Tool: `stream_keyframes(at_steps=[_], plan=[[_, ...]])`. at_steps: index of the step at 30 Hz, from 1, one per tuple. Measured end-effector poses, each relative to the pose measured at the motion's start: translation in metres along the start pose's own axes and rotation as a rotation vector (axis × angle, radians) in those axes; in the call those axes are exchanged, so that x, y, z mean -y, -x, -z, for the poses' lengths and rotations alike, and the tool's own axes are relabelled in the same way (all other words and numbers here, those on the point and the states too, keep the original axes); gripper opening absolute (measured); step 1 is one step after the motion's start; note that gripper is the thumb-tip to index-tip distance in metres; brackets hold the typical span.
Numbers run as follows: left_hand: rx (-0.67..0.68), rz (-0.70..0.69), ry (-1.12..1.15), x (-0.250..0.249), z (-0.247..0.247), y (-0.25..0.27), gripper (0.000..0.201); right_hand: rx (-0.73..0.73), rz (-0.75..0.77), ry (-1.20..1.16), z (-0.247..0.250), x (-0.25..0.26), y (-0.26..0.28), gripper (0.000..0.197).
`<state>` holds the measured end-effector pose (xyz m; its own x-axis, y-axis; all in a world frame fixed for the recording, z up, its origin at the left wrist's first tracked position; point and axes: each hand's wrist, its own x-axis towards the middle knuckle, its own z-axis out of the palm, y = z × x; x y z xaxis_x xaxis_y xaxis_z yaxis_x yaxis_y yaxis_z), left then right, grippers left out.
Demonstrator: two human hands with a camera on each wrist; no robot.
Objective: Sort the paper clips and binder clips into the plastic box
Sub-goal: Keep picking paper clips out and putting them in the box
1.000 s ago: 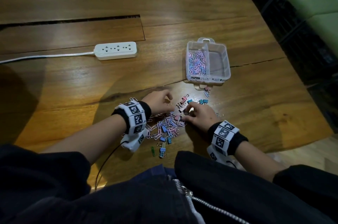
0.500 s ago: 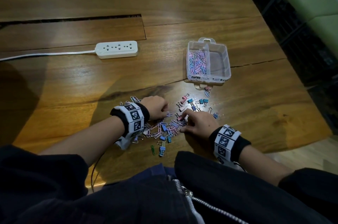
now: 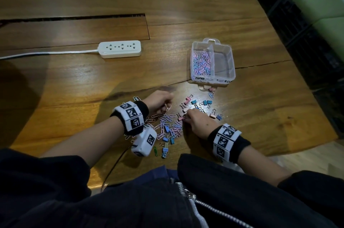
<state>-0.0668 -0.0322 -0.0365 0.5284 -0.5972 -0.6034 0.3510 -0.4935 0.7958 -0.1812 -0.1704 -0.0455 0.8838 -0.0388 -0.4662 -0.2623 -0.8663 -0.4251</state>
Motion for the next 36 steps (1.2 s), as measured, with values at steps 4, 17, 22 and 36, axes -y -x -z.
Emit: stream_keyframes(at_steps=[4,17,22,36], plan=[[0.072,-0.148,-0.815,0.006,-0.016,0.007,0.027,-0.075,-0.075,-0.200,0.006,-0.012,-0.003,0.009],[0.032,-0.347,-1.328,0.015,-0.032,0.003,0.035,0.138,-0.199,-1.244,0.033,-0.017,0.002,0.034],[0.094,-0.171,-1.062,0.016,-0.025,-0.001,0.024,0.197,-0.288,-1.415,0.032,-0.019,0.000,0.027],[0.163,0.078,0.182,0.003,0.010,0.017,0.016,0.091,-0.167,-0.504,0.008,0.009,0.004,0.033]])
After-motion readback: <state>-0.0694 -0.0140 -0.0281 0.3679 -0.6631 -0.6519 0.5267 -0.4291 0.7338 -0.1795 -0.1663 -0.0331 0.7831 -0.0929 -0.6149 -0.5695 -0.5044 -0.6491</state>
